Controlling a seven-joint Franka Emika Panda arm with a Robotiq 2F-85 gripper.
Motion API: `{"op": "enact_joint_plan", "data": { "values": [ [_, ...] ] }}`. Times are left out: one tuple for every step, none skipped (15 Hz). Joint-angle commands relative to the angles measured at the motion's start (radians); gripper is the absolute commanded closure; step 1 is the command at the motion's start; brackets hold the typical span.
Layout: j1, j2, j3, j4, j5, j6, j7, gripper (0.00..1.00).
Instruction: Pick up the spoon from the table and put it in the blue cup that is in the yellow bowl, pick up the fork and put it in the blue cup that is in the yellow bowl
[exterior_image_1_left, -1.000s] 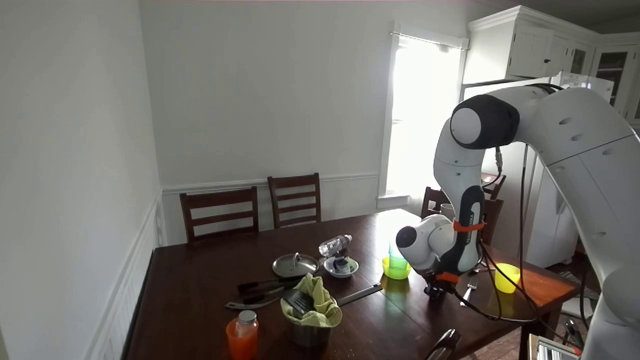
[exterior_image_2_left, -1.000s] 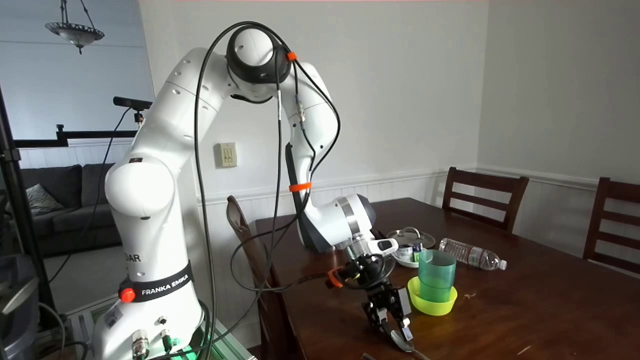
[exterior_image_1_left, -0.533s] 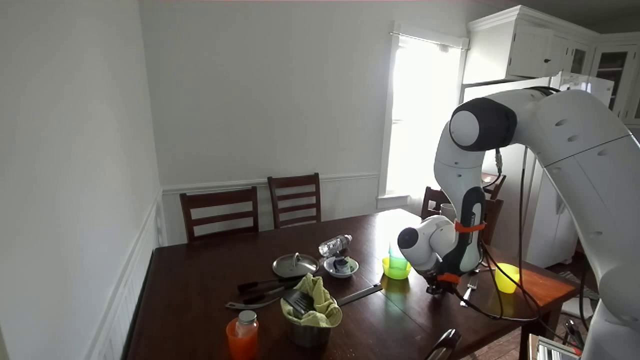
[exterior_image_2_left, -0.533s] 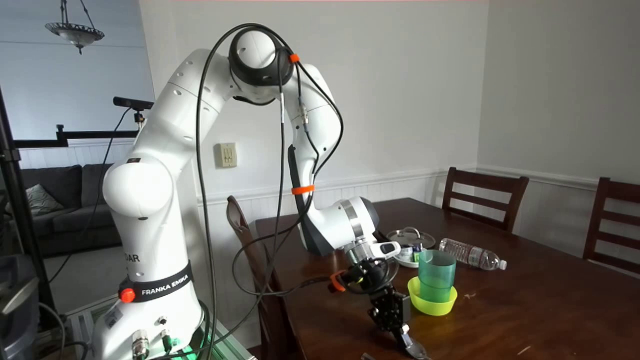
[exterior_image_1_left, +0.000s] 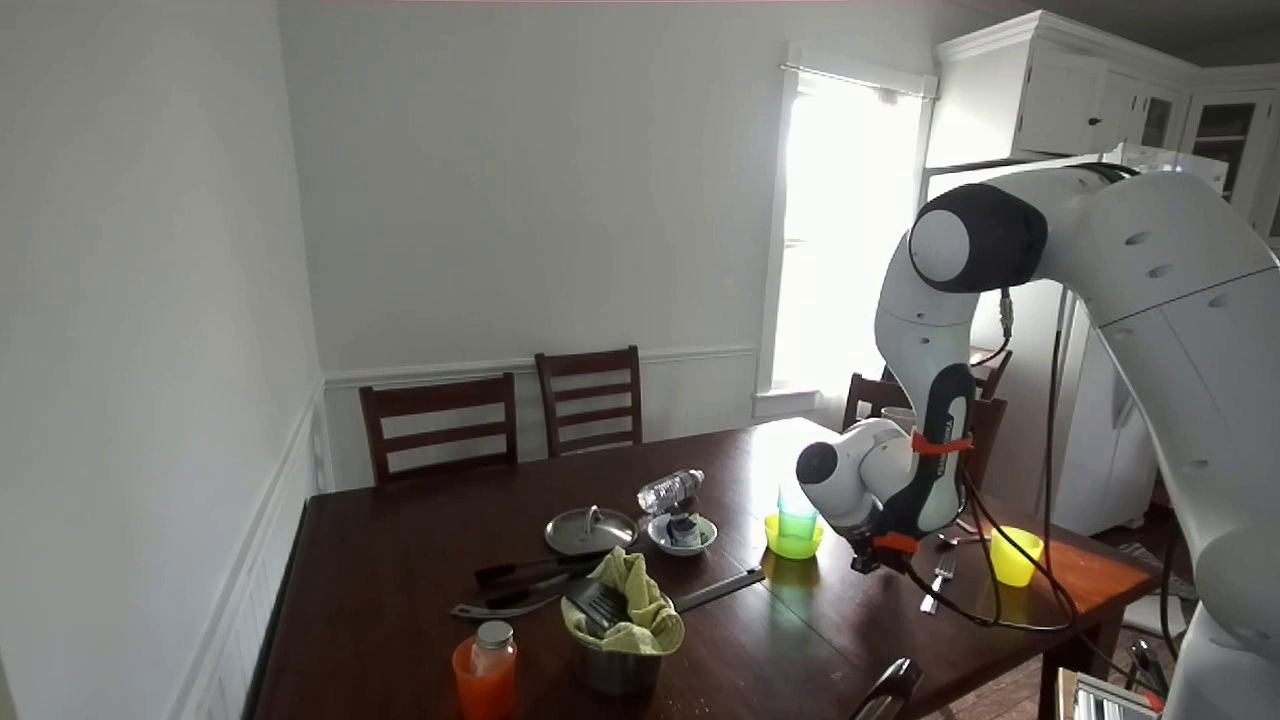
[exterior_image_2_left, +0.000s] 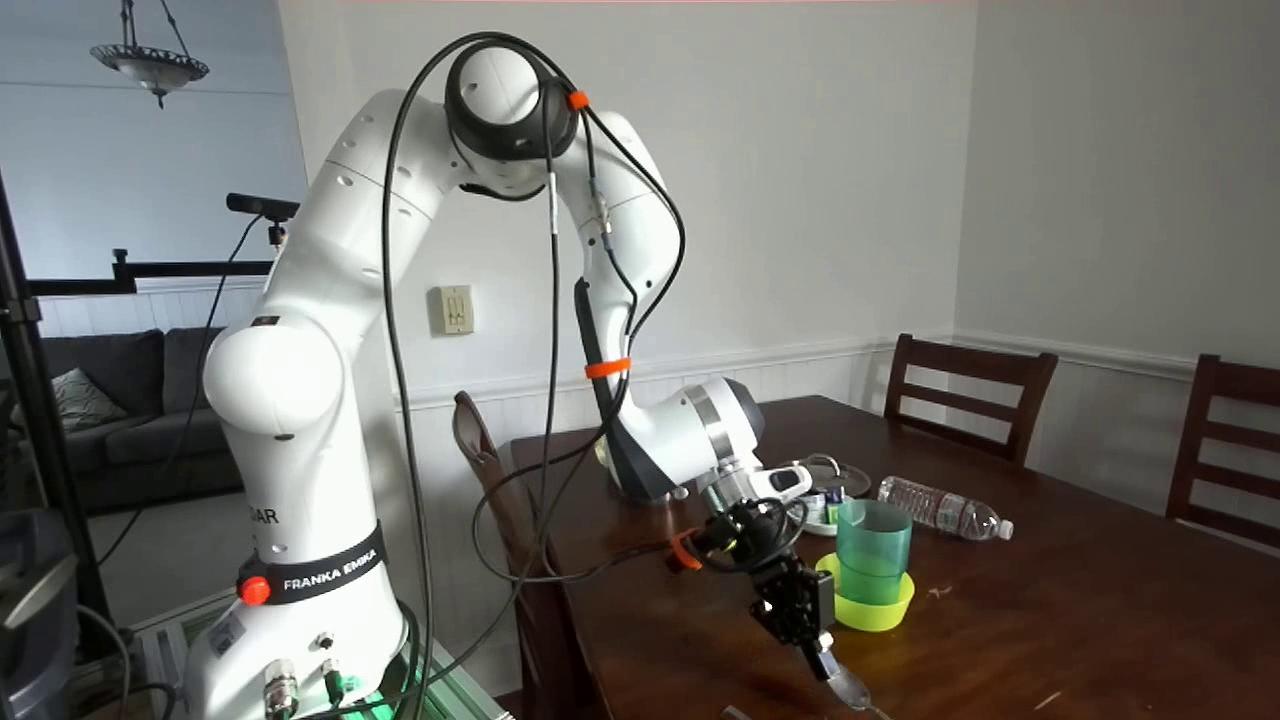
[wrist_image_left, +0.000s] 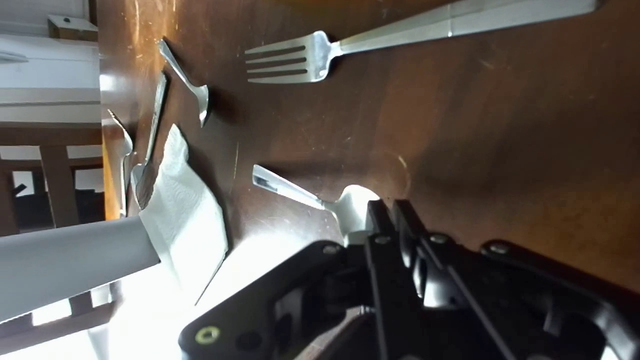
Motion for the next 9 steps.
{"op": "enact_joint_plan", "data": {
  "values": [
    [-0.024,-0.121,0.013,-0.072,0.011,-0.010,-0.065,0.98],
    [-0.026,-0.149,0.014,-0.085,0.021,-0.006,-0.091,0.98],
    [-0.028,-0.177,0.014,-0.097,0.027,0.001,-0.114,0.98],
    [-0.027,-0.206,0.013,-0.106,0.037,-0.001,-0.137,0.98],
    [-0.029,-0.225,0.011,-0.111,0.040,0.003,-0.153,0.98],
    [-0.027,-0.248,0.010,-0.118,0.046,-0.001,-0.171,0.98],
    [-0.026,-0.261,0.009,-0.120,0.051,-0.006,-0.184,0.98],
    [-0.028,-0.268,0.008,-0.121,0.064,-0.006,-0.196,0.95],
    [-0.033,-0.265,0.004,-0.115,0.070,-0.002,-0.181,0.68]
  ]
}}
